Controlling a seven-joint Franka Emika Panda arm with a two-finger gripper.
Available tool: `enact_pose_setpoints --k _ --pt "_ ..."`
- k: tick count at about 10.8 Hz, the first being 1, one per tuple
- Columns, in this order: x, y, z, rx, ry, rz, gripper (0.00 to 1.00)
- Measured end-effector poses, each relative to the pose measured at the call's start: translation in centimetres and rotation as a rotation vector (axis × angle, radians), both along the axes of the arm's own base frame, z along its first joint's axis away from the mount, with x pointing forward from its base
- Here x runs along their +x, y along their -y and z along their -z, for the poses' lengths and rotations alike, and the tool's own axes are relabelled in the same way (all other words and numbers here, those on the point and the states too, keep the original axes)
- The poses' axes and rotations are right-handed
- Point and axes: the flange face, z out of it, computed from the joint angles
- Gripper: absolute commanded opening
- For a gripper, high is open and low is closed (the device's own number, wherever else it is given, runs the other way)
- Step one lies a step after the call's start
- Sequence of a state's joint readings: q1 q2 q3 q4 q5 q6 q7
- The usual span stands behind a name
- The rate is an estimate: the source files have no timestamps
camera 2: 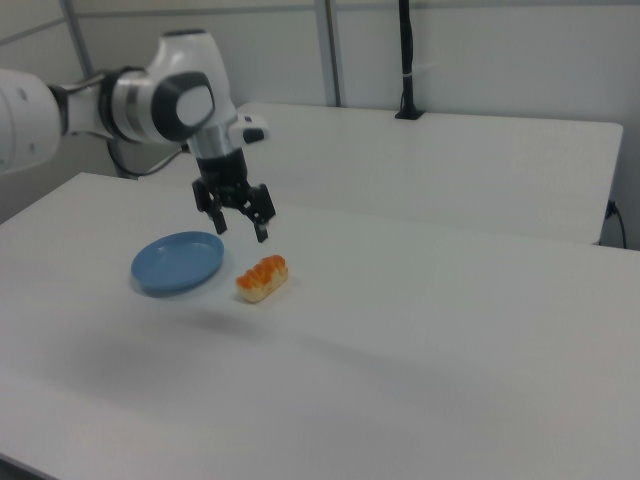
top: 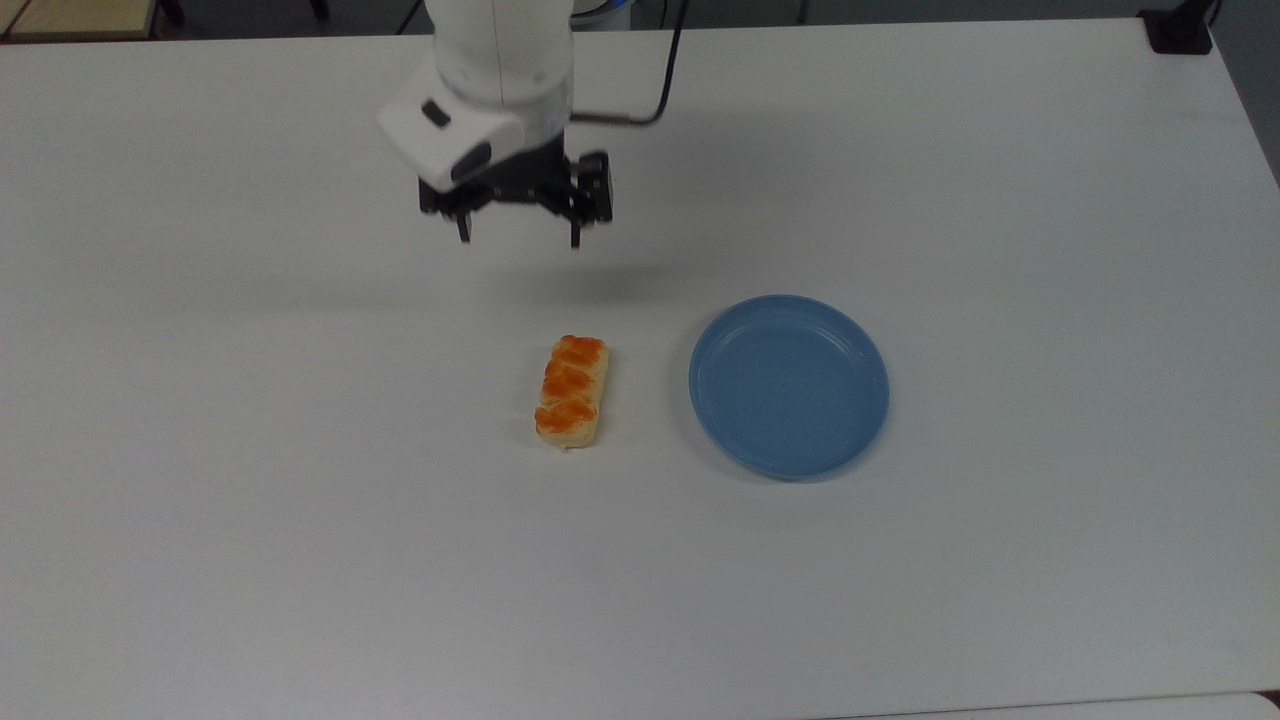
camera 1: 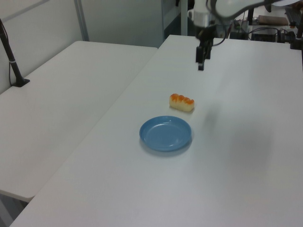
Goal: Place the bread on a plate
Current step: 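Move the open gripper over the bread roll and lower it, then close the gripper on the orange-topped bread roll and lift it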
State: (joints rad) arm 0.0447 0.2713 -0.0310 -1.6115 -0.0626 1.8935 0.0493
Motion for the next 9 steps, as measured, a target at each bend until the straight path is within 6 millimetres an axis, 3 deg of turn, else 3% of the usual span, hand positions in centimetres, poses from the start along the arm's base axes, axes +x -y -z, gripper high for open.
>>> enact_pose_setpoints --k 3,5,7,8,9 --pt "2.7 -1.1 6.4 0.011 0.028 0.037 1.0" --pt "3.8 -3.6 10.7 0.014 0.033 0.045 1.0" --pt "4.7 -4.9 13.7 0.019 0.062 0.062 1.0" --pt "5.0 -5.0 14.5 0.02 0.069 0.062 0.93" --pt "5.1 -5.1 14.9 0.02 0.067 0.061 0.77"
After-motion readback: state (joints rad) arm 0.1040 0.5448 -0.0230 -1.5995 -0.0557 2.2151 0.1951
